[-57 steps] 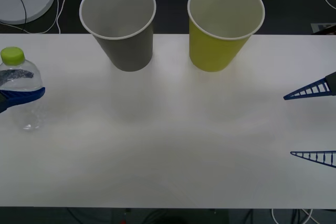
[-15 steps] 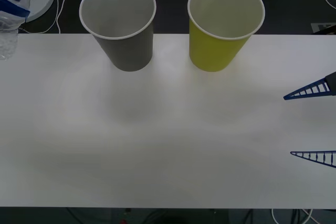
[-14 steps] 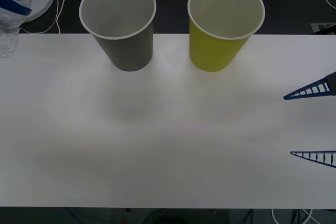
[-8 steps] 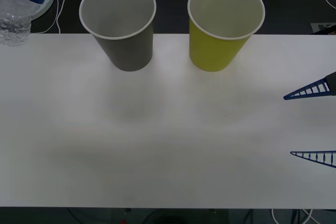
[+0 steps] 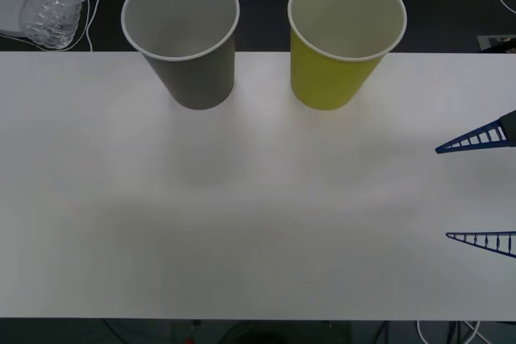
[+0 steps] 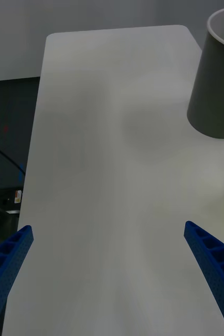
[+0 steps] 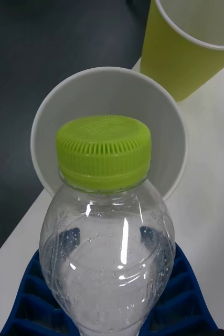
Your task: Put the can into the green bin and the plastic bottle into the gray bin
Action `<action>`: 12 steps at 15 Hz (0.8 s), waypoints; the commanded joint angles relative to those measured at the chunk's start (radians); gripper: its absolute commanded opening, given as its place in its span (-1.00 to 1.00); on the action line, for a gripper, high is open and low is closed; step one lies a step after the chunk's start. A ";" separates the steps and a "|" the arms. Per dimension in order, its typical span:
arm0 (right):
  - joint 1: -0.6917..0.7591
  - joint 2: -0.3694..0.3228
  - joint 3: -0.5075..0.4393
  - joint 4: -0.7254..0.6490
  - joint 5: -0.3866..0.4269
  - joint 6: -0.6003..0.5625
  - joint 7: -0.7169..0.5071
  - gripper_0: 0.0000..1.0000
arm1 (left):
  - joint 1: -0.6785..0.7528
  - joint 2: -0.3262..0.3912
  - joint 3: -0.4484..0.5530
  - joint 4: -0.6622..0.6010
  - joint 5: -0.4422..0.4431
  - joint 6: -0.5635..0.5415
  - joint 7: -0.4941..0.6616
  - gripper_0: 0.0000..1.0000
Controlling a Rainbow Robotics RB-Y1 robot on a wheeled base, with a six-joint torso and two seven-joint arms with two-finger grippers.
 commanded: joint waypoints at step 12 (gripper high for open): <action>0.000 0.000 0.000 0.000 0.000 0.000 0.000 1.00 | -0.281 -0.263 -0.178 0.312 -0.109 -0.001 -0.030 -1.00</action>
